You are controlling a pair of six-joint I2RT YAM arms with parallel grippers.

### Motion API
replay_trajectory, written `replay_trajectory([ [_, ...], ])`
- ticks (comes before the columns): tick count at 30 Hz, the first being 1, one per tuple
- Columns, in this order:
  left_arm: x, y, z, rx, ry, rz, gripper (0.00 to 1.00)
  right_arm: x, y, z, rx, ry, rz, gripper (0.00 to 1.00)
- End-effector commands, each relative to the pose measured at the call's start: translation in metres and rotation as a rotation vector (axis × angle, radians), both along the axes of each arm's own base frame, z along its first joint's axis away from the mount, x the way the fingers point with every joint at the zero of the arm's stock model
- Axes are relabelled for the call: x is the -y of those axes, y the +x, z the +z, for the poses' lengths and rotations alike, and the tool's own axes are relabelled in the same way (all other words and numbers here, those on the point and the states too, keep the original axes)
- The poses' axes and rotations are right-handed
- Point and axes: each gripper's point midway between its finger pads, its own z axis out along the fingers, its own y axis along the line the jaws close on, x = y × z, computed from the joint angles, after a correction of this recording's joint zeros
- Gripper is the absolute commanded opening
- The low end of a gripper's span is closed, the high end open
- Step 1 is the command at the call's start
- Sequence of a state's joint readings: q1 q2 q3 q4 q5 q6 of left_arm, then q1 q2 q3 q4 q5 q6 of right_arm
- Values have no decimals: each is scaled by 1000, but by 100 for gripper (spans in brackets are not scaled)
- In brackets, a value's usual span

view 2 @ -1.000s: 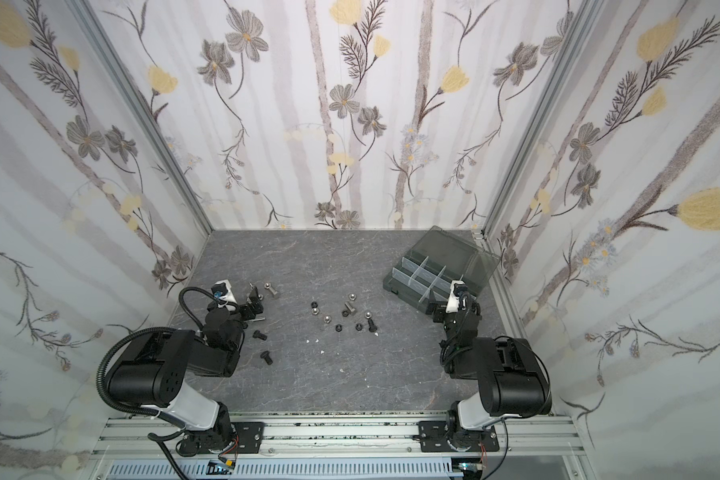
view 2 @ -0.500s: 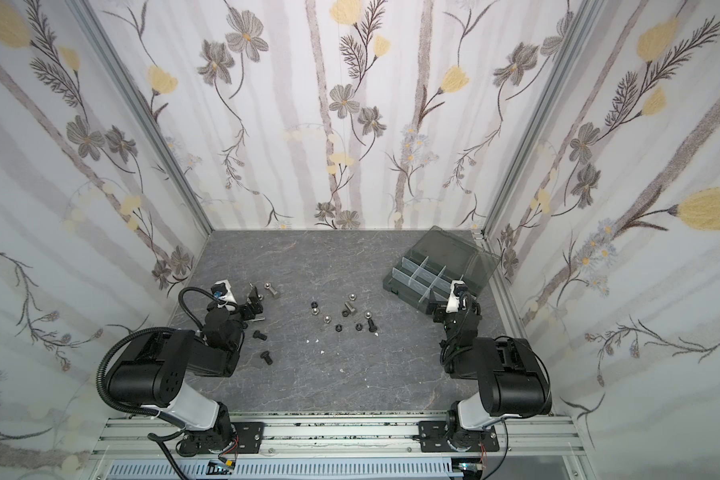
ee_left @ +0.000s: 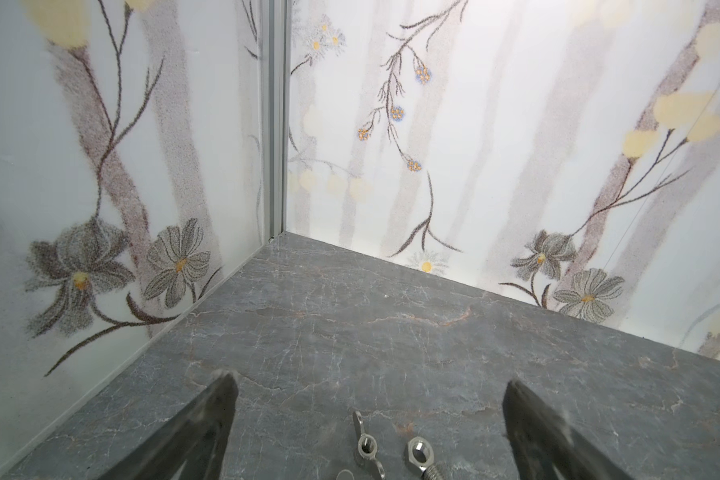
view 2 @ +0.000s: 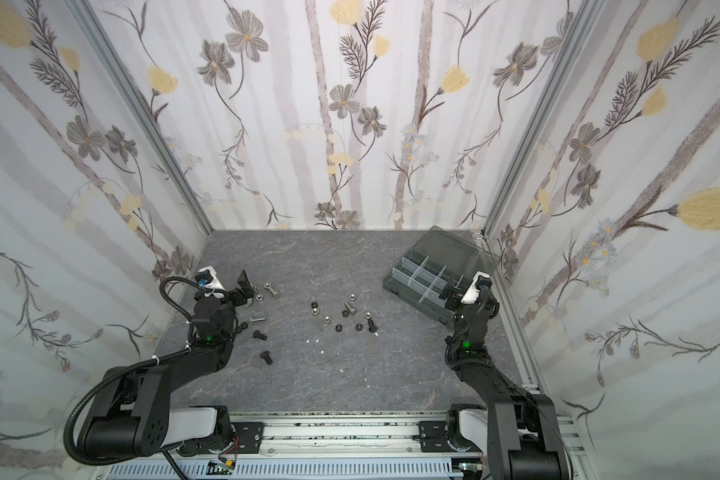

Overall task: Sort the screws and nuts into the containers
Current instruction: 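Reach the right gripper to the silver hex bolt while the left arm advances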

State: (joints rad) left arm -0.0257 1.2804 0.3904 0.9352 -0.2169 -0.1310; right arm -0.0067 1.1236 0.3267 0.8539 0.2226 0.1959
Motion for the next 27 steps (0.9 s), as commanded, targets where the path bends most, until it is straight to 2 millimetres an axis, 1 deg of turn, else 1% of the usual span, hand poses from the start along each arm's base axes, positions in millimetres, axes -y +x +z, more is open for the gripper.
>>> replay_trajectory([
  [1,-1,-1,-17,-188,-61,30,100,-6,-1,-24,-183,100,15,100],
  [3,5,0,-6,-228,-65,27,100,-19,-2,-14,-190,114,64,100],
  [5,15,-3,6,-248,-55,21,100,-35,-5,-3,-197,116,120,100],
  [8,36,-12,23,-254,-50,-2,100,-67,-9,8,-225,105,225,99],
  [10,50,-20,33,-258,-70,-34,100,-95,-13,10,-261,82,314,98],
  [13,70,-33,36,-290,-90,-80,100,-132,-24,8,-317,30,420,96],
  [17,87,-54,32,-319,-118,-114,100,-180,-42,0,-384,-19,574,92],
  [19,95,-63,25,-333,-155,-134,100,-206,-51,-5,-422,-38,659,89],
  [20,98,-66,21,-342,-170,-144,100,-218,-56,-12,-453,-50,701,88],
  [23,104,-73,9,-372,-197,-153,100,-243,-61,-29,-534,-84,780,84],
  [27,107,-77,-3,-401,-223,-164,100,-262,-60,-57,-624,-110,825,77],
])
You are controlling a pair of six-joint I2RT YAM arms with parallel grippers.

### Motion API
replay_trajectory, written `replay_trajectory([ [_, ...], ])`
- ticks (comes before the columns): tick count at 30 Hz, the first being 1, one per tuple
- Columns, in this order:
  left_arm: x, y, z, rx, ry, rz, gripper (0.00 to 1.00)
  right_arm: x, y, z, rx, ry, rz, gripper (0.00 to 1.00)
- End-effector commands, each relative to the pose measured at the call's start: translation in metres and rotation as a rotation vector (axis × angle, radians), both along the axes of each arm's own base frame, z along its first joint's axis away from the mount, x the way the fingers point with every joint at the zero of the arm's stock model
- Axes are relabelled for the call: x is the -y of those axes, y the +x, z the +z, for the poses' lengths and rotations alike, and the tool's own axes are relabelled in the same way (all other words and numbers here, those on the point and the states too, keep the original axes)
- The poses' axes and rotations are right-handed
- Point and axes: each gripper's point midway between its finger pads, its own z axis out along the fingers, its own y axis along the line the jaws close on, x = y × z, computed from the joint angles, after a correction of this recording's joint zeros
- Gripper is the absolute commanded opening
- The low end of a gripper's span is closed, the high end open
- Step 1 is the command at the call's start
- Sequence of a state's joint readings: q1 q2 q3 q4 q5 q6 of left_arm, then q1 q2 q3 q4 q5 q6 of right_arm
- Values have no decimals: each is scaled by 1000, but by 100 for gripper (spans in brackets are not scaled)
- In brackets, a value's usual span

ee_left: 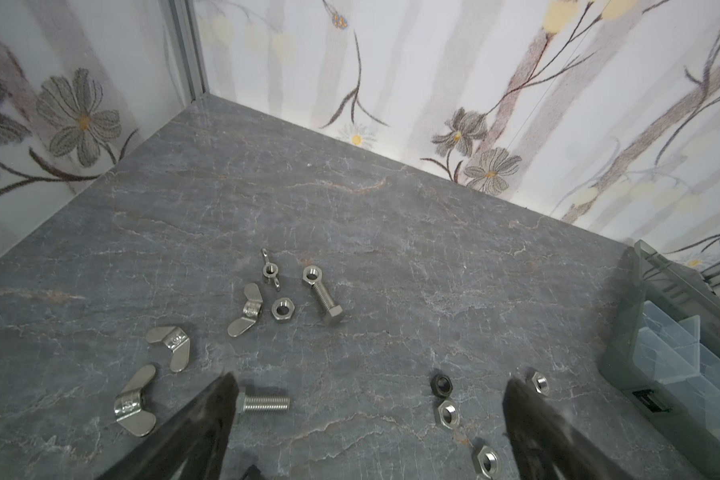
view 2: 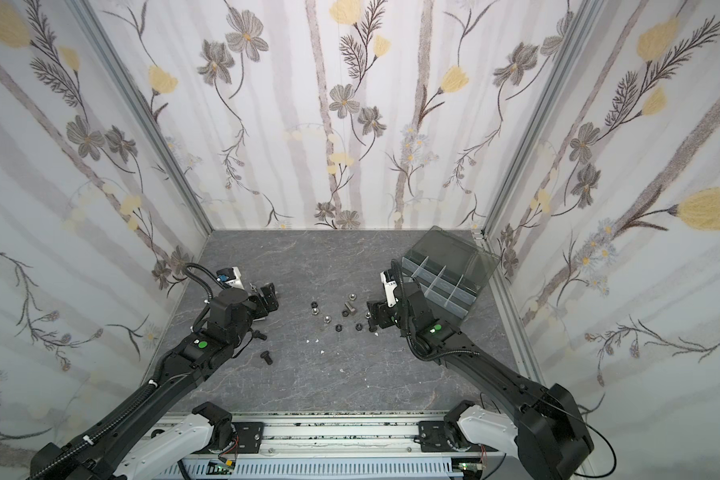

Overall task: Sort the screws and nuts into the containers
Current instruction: 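Reach the right gripper to the silver hex bolt while the left arm advances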

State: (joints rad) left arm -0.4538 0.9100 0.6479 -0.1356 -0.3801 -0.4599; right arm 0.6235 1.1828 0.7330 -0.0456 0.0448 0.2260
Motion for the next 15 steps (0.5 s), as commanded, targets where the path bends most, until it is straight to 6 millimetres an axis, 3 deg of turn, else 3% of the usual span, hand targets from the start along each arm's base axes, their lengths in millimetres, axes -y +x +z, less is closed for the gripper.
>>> replay_trajectory([
  [1,0,-4,-11,-32,-45,18,100,-13,-6,-25,-74,-37,61,76],
  [2,2,-4,-13,-38,-46,11,100,-21,2,-17,-60,-24,67,75],
  [9,17,-4,-27,-90,-91,-53,100,-47,16,-52,-167,-74,121,61],
  [15,29,-11,-40,-100,-168,-102,100,-59,24,-88,-245,-128,149,58],
])
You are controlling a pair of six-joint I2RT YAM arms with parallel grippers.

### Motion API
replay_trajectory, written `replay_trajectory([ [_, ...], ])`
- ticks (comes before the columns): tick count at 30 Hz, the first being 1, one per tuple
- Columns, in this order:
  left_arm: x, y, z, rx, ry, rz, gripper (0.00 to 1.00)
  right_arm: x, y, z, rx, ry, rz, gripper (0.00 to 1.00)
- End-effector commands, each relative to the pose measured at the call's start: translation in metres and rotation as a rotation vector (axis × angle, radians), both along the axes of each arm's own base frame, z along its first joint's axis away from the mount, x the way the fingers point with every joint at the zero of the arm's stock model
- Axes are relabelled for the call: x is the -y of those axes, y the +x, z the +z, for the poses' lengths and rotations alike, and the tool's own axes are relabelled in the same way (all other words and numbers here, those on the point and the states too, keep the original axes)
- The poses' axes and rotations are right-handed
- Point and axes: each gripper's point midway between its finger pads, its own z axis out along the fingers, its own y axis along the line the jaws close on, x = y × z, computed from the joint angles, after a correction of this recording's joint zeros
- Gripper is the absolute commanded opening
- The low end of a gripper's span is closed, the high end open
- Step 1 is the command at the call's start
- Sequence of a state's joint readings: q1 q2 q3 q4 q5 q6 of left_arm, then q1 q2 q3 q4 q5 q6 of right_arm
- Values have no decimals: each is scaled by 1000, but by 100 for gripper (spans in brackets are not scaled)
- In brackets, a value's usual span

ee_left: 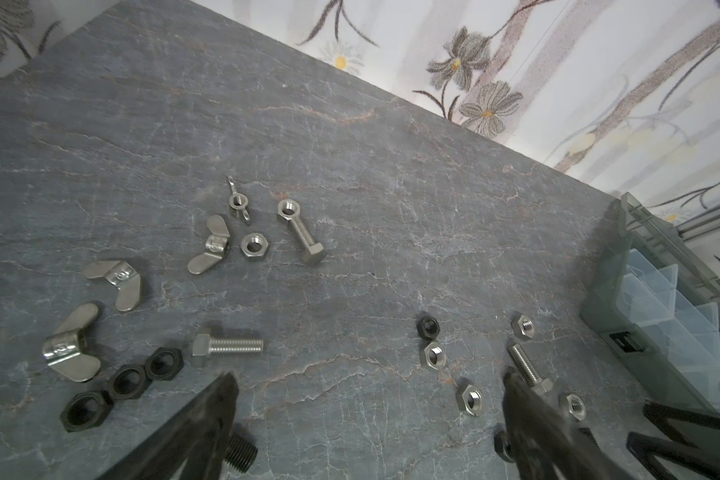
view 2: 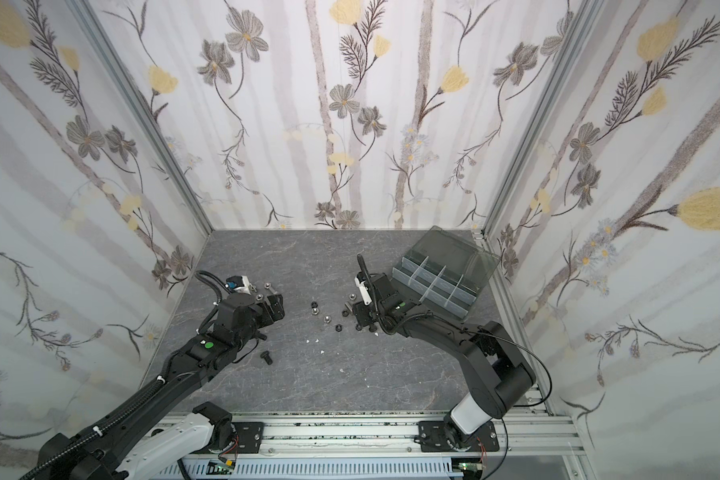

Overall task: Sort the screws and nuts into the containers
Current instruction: 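Reach the right gripper to the silver hex bolt while the left arm advances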

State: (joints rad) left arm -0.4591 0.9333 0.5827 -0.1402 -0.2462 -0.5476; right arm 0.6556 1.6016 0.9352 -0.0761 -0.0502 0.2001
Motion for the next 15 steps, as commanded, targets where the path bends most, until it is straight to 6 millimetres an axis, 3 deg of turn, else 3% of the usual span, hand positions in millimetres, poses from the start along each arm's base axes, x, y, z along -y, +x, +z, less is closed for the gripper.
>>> replay_trajectory([
  [1,9,-3,-1,17,-80,-19,100,-7,1,-13,-29,-15,32,57],
  [15,13,-10,2,33,-83,-35,100,-21,16,-46,-88,-73,54,52],
])
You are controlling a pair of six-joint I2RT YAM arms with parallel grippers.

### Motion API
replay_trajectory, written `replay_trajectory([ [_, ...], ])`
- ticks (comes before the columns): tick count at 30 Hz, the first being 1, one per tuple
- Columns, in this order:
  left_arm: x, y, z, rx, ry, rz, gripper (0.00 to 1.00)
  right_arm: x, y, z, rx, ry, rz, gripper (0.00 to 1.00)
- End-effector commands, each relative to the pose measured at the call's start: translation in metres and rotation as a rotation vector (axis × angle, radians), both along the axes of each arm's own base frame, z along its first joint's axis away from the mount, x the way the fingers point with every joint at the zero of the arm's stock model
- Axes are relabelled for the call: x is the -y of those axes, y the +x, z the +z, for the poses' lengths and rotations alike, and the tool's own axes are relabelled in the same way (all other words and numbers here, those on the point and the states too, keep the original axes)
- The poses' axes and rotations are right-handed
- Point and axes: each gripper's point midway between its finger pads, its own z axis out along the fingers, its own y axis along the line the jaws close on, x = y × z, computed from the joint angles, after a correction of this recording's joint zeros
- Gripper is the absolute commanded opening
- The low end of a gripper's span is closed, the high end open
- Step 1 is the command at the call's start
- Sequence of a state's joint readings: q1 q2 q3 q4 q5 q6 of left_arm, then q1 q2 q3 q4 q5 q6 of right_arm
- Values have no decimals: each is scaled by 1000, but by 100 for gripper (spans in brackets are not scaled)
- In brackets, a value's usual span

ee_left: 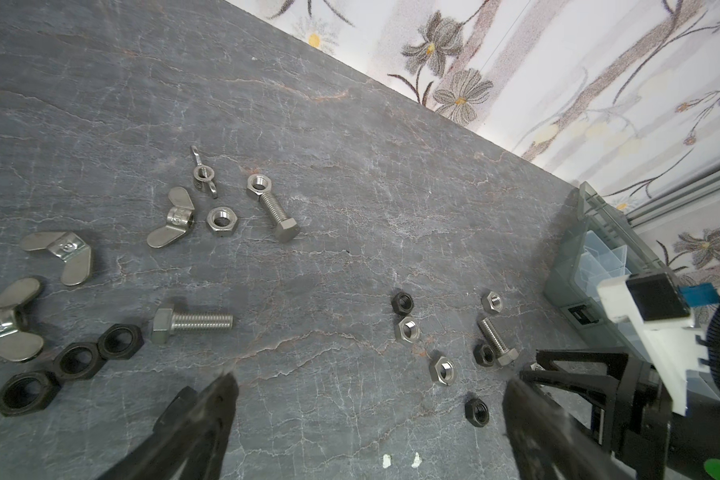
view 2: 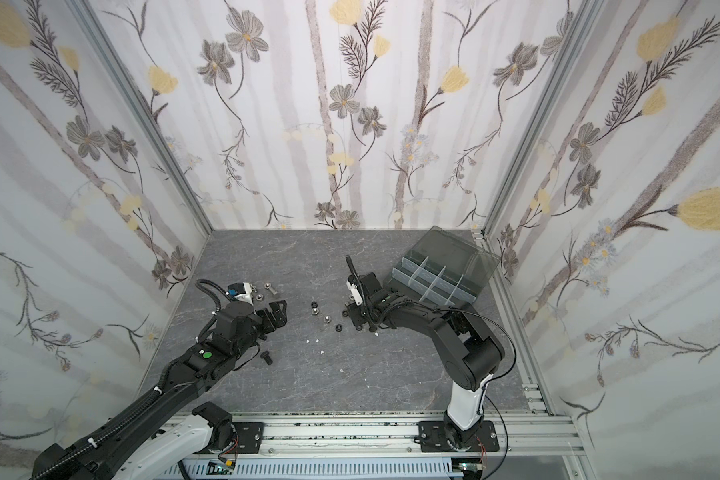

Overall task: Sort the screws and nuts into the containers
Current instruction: 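Reach the right gripper to the silver hex bolt while the left arm advances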

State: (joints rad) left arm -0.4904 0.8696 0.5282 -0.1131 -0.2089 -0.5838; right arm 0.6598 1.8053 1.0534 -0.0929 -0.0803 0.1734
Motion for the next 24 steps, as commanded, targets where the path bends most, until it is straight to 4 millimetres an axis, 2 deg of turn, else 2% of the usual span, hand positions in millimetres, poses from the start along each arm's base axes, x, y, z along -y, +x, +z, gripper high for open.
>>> replay_trajectory([
  [1,2,1,3,15,-16,5,100,0,3,-6,-6,-23,7,53],
  [16,1,3,6,26,-4,7,100,-2,19,-30,-23,-89,-15,47],
  [20,2,2,6,24,-5,4,100,-3,20,-34,-28,-96,-12,42],
  [24,2,2,10,30,-9,4,100,-4,21,-34,-30,-96,-11,31],
])
